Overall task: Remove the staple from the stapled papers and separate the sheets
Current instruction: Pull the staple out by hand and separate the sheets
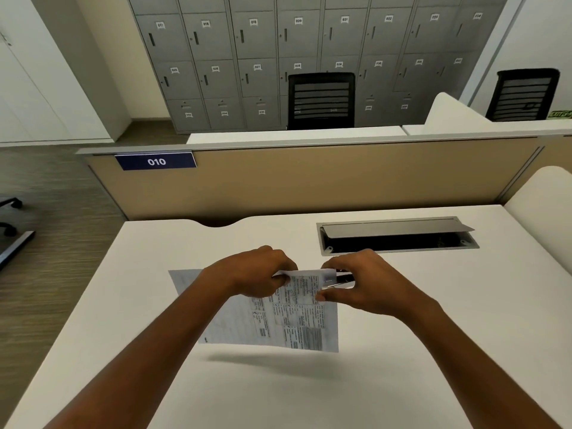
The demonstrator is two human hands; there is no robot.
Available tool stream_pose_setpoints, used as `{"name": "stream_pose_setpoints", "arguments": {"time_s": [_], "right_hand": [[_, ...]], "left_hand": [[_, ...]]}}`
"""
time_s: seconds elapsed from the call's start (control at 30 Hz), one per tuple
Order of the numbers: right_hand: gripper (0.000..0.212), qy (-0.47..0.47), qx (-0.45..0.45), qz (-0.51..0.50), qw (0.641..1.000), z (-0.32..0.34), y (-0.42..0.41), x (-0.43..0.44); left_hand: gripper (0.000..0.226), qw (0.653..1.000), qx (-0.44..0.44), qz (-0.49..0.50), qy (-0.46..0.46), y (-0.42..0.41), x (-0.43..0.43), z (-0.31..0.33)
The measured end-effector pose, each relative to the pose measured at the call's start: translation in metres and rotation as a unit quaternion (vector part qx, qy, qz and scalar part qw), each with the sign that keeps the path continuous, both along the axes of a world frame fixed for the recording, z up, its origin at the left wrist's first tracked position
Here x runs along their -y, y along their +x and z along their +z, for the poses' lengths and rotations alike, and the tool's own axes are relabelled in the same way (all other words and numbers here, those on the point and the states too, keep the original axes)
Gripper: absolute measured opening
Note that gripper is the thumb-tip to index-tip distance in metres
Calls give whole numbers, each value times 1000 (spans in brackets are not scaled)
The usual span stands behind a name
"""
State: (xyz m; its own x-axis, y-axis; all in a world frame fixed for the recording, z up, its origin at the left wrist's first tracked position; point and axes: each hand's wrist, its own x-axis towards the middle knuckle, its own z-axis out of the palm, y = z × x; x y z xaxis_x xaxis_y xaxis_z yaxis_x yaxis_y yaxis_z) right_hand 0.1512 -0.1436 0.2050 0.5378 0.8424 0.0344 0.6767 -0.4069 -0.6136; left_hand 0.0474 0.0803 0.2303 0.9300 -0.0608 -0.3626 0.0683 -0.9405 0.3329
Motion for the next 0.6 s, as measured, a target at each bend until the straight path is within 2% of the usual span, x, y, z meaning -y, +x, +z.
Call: {"name": "stream_pose_setpoints", "arguments": {"time_s": [0.13,0.3,0.6], "right_hand": [[42,-56,30,13,998,11,-1,-5],[41,-80,93,21,992,27,-3,-11],[43,-108,98,30,989,34,-6,-15]], "left_hand": [[30,1000,0,-4,0,-1,0,2],[30,1000,0,-9,4,-2,-1,3],[32,1000,-1,-7,9,1,-4,0]]}}
